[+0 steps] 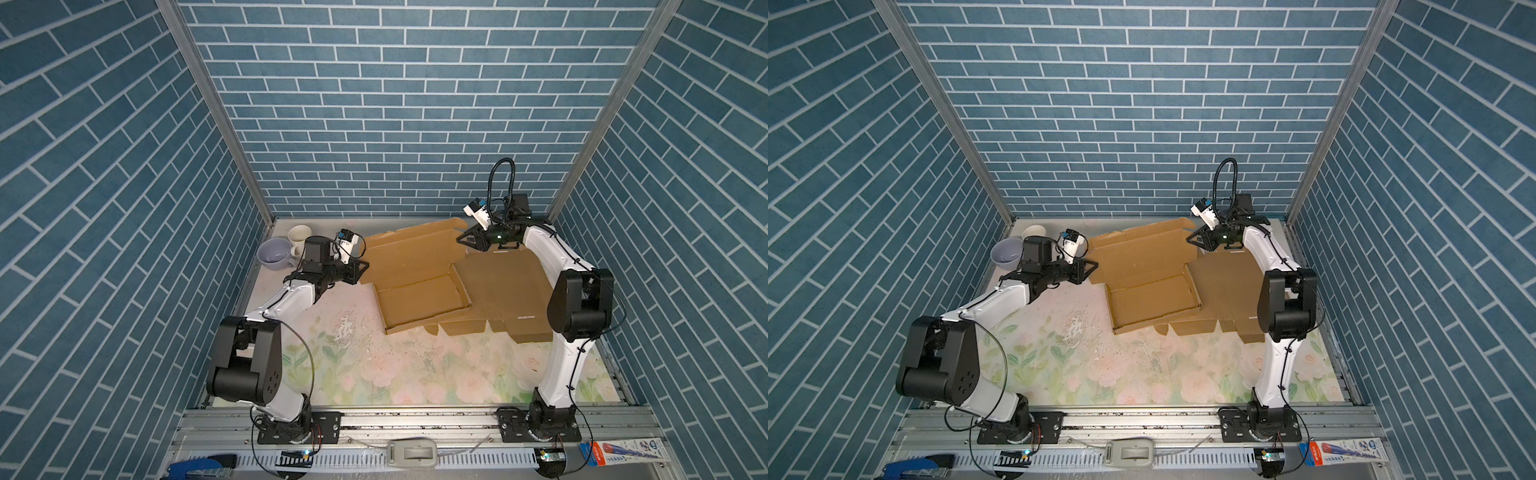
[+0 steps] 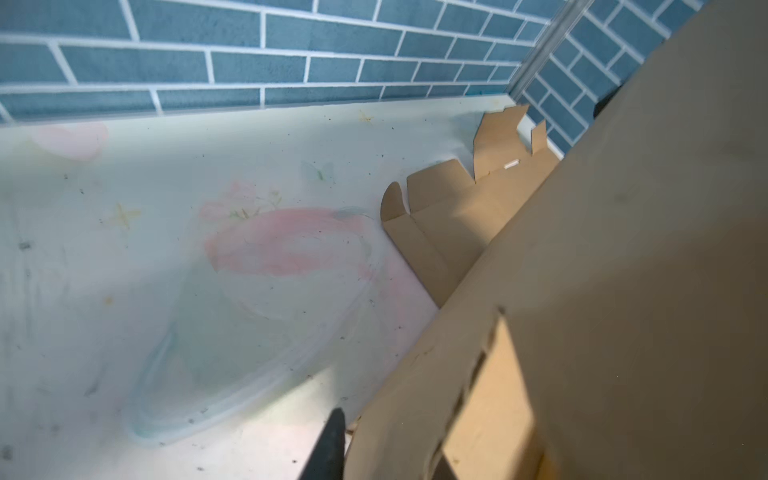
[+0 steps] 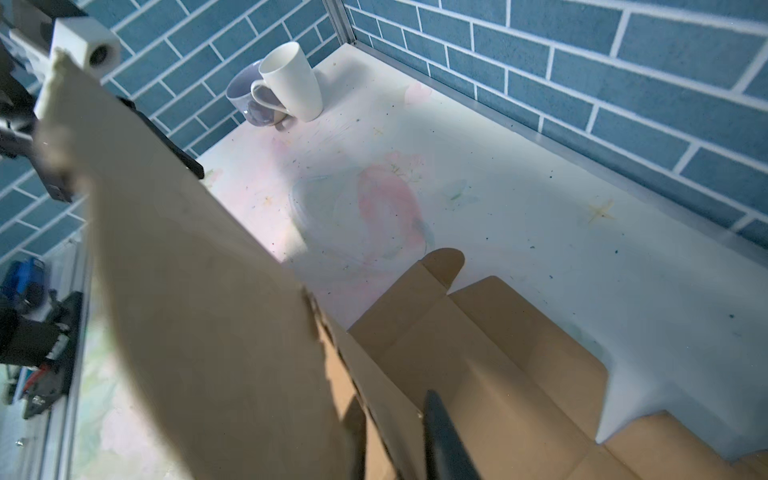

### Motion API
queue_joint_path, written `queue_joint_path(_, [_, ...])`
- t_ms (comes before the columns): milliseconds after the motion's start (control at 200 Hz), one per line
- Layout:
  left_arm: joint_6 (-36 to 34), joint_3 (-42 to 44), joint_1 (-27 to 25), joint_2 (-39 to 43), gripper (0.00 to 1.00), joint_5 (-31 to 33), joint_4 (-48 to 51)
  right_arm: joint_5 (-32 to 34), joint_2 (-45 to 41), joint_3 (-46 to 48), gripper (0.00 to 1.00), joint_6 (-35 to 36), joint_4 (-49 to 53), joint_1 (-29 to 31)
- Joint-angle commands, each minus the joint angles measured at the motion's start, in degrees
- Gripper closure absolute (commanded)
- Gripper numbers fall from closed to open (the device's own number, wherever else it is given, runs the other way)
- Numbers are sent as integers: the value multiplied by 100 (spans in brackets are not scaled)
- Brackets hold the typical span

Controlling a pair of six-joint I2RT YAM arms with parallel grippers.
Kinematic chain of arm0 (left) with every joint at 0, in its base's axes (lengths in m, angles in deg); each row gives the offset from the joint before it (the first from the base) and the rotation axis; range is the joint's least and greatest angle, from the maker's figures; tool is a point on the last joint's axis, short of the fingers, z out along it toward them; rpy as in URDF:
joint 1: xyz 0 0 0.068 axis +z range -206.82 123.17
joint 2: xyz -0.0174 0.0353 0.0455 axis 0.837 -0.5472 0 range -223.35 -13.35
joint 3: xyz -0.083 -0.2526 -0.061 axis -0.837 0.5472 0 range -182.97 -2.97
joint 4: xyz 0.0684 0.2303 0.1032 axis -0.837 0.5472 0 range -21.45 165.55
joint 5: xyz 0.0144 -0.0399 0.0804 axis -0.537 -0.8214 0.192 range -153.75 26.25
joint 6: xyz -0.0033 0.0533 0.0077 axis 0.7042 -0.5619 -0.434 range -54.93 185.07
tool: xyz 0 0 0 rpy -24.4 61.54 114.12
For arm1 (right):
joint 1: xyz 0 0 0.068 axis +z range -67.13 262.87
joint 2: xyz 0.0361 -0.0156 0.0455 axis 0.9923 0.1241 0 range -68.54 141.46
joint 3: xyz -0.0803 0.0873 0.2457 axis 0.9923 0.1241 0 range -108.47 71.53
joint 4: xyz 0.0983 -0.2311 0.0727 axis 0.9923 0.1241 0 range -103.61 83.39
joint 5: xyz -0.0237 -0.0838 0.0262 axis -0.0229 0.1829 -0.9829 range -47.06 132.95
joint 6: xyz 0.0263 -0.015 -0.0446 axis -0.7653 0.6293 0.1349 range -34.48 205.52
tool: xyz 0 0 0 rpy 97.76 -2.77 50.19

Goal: Fold the paper box
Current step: 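Move both grippers to the lid panel's edges farthest from the robot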

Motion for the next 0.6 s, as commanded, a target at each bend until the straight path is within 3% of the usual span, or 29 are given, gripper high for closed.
queue_joint_path(0, [18, -11, -28, -39, 85, -36, -259, -58, -350, 403, 89, -20, -406, 32])
queue_joint_path(120, [104, -75, -79, -28, 91, 104, -373, 125, -758, 1106, 100, -527, -1309, 46])
queue_joint_path(310, [259, -380, -200, -156, 95, 452, -643, 631, -1601, 2462, 100, -1524, -3094, 130])
queue_joint_path(475, [581, -614, -432, -479, 96, 914, -1139, 2134, -2157, 3429, 100, -2332, -4423, 384])
queue_joint_path(595, [734, -615, -761, -667, 97, 1245, -1735, 3712, -2482, 4107, 100, -2872, -5433, 861])
